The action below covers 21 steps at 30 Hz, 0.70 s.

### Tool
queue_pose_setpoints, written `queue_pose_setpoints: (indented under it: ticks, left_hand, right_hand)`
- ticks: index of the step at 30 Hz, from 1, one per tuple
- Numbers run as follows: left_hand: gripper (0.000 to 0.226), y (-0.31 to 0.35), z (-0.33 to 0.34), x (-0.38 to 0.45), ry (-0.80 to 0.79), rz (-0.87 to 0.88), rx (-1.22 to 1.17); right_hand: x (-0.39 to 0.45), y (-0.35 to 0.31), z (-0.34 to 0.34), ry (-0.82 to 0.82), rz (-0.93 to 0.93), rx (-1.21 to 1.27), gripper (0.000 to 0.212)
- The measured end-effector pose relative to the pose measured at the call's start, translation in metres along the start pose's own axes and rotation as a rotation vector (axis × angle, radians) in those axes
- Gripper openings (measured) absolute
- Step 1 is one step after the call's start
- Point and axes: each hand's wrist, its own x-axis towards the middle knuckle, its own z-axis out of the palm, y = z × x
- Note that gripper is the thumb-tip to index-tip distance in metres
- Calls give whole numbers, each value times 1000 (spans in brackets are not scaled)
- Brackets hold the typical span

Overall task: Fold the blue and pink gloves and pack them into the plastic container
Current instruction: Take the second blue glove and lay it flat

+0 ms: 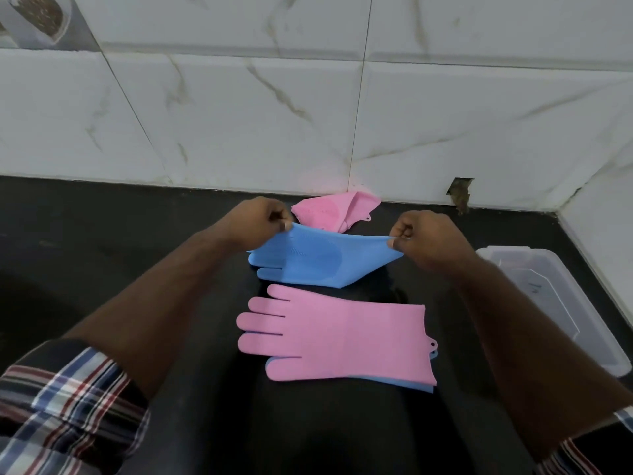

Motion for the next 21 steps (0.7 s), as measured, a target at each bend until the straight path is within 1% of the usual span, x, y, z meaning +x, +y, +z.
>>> queue_pose_setpoints:
  ticks: [2,5,6,10,11,13,15,16,18,19,21]
  left_hand:
    - [12,8,-2,-15,19,23,-77]
    - [11,12,-1,-38,14,54,-177]
    - [9,12,0,-45,6,69,-207]
    - [3,12,6,-77,-79,89,-337]
    - [4,12,8,-86,-106,88,-360]
    - [5,7,13,-105,-129,69,-398]
    - [5,-3,20,-121,-85,28,-435]
    - [4,-10,24,-127,-34,7,-416]
    - [3,-20,34,-136,60,-34,-303]
    - [4,-23,40,-140,70,-46,-250]
    - [8,-23,51,-147,-6,-42,-180]
  right_hand:
    - [-16,2,-4,-5,6,2,5]
    - [-41,6,-5,-6,15,9,23]
    - [-50,7,-4,5,8,8,25]
    - [-88,11,-4,29,10,-8,18]
    - [-99,12,-4,14,28,-2,16]
    - [-120,15,-1,-68,45,1,17]
    - [-139,18,7,-156,52,3,20]
    - [-145,19,13,-178,61,11,20]
    - [-153,17,27,-183,67,17,21]
    - [-155,14,33,-186,60,6,23]
    - [-156,6,44,-207,25,-50,28]
